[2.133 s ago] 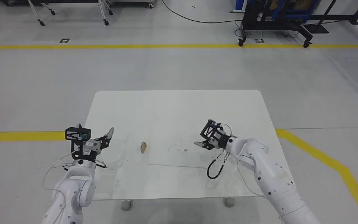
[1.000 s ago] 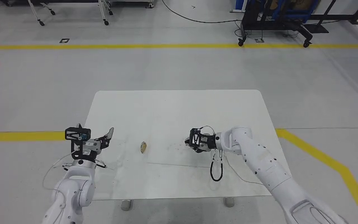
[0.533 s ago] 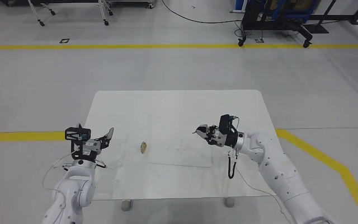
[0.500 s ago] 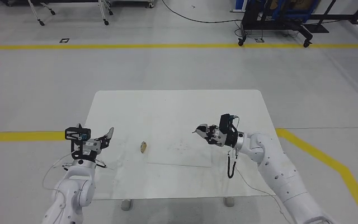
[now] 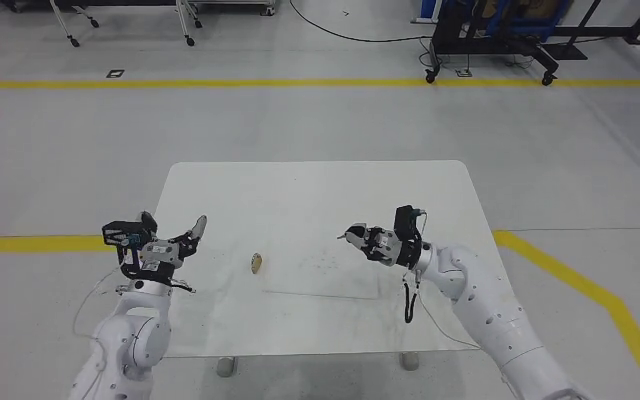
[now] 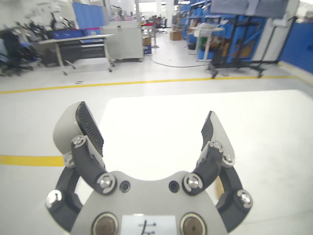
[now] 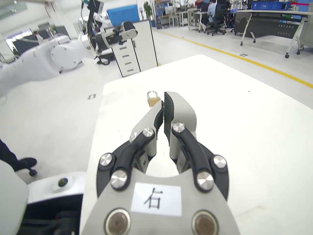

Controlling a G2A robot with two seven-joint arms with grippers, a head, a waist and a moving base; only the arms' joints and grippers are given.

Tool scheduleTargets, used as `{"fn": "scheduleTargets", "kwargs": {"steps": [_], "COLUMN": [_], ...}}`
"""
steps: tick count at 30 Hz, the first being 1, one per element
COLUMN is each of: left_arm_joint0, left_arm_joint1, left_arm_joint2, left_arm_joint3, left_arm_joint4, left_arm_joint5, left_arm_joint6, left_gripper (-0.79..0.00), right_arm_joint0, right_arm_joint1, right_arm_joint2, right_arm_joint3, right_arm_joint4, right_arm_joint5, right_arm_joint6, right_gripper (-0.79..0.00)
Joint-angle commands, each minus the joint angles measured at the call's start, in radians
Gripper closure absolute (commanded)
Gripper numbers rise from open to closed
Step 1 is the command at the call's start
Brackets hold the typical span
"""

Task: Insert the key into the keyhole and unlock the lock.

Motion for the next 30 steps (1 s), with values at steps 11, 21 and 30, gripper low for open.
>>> {"fn": "scheduleTargets", "kwargs": {"steps": [11, 21, 30], "left_arm_joint0": [-0.271, -0.385, -0.392], "left_arm_joint1": [-0.004, -0.023, -0.023], "left_arm_joint2": [0.169, 0.329, 0.351], "left_arm_joint3": [0.184, 0.312, 0.318], "left_arm_joint4": [-1.019, -1.047, -1.013], "left_arm_joint5": [-0.203, -0.304, -0.326], "left_arm_joint6": [-0.628, -0.673, -0.654], "left_gripper": [-0.785, -0.508, -0.314], "right_arm_joint0": [0.185, 0.262, 0.304], "right_arm_joint1": [-0.084, -0.104, -0.094], "right_arm_joint2": [-0.318, -0.478, -0.555], "right_arm_joint3": [0.187, 0.233, 0.263], "right_arm_joint4": [0.328, 0.462, 0.488], "right_arm_joint5": [0.0, 0.0, 0.0], "right_arm_joint6": [-0.048, -0.134, -0.202], "right_gripper": [0.0, 0.0, 0.0]}}
